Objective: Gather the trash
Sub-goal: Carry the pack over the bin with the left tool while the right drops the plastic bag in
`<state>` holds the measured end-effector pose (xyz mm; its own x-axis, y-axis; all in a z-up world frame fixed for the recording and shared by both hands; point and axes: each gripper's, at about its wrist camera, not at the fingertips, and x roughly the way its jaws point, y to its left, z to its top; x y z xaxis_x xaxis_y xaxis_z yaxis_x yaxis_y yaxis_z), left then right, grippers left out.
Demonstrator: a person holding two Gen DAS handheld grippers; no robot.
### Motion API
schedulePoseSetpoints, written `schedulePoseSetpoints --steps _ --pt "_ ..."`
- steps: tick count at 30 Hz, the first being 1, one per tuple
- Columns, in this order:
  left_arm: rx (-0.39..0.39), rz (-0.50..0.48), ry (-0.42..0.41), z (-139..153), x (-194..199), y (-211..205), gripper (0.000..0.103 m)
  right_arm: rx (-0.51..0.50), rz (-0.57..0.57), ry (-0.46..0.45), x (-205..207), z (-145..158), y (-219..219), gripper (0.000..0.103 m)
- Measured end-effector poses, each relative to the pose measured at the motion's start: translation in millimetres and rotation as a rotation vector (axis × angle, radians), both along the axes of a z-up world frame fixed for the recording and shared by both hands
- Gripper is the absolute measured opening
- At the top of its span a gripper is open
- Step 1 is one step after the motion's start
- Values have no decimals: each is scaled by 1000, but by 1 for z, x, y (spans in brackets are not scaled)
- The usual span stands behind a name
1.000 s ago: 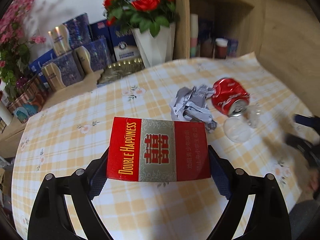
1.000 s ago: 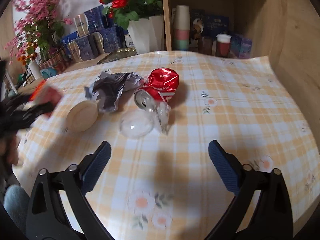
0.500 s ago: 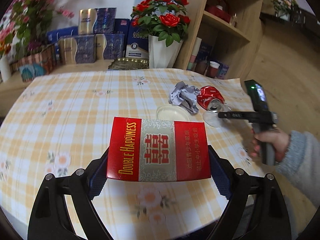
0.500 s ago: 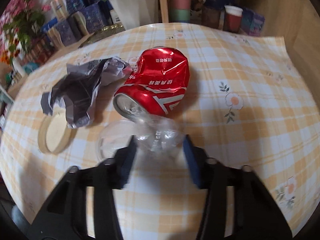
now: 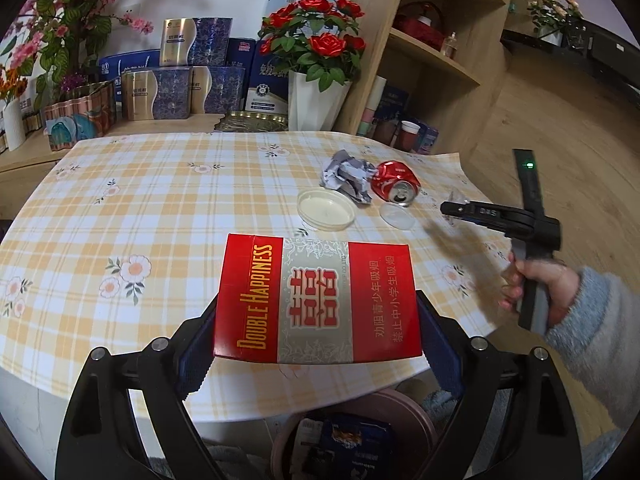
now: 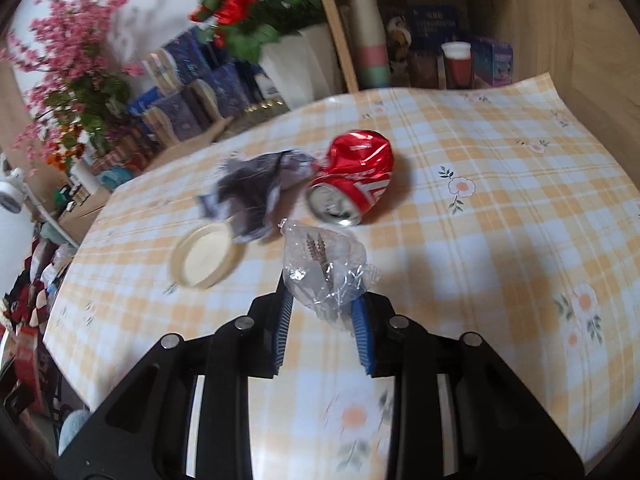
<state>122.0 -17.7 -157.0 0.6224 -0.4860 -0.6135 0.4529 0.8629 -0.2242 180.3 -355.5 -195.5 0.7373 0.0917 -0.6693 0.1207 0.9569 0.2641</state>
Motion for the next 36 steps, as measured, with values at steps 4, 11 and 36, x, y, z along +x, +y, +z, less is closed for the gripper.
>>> schedulePoseSetpoints --steps 4,11,36 --pt "7 -9 0 0 -16 -2 87 -21 27 -18 -41 6 21 31" --pt "32 -16 -11 -3 -51 2 87 9 59 -54 -109 6 52 31" --pt "58 -11 52 -59 -101 17 87 -120 271 214 -178 -108 164 31"
